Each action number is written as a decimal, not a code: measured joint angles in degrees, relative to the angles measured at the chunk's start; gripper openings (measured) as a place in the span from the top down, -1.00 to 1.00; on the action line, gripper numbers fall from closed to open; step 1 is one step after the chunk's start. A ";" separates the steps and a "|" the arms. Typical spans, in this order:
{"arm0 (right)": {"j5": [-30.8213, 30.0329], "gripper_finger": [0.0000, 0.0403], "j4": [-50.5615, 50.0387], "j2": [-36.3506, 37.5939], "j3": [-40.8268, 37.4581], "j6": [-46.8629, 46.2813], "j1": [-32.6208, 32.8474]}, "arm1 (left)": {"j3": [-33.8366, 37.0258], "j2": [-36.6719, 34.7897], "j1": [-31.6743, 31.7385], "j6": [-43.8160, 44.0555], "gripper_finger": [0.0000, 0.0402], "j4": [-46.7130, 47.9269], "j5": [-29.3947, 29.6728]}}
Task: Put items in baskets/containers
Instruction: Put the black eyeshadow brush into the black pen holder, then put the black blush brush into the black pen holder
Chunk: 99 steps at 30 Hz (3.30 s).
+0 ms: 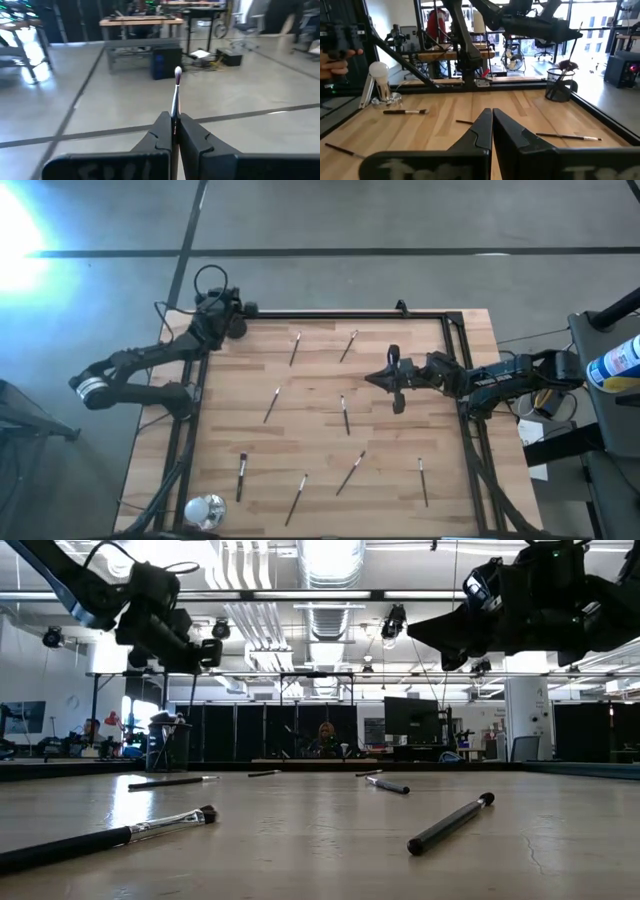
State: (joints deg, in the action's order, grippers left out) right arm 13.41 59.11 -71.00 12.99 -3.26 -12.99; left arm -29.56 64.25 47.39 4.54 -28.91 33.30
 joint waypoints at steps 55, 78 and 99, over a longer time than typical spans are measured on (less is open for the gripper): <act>0.05 0.96 -0.11 0.00 -0.26 1.35 -0.01 | -0.90 -0.57 4.79 5.83 0.73 15.53 -1.20; -3.87 0.96 13.58 -13.18 -3.49 -0.88 0.39 | -12.98 4.98 -43.98 36.15 1.00 50.20 3.29; -2.30 0.96 21.84 -16.18 -2.00 6.75 -0.81 | -27.15 24.28 -63.00 78.48 0.96 80.59 -22.99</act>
State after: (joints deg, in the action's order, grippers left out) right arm 11.11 80.95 -87.18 10.98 3.49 -13.80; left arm -56.71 88.53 -15.61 83.02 51.68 10.31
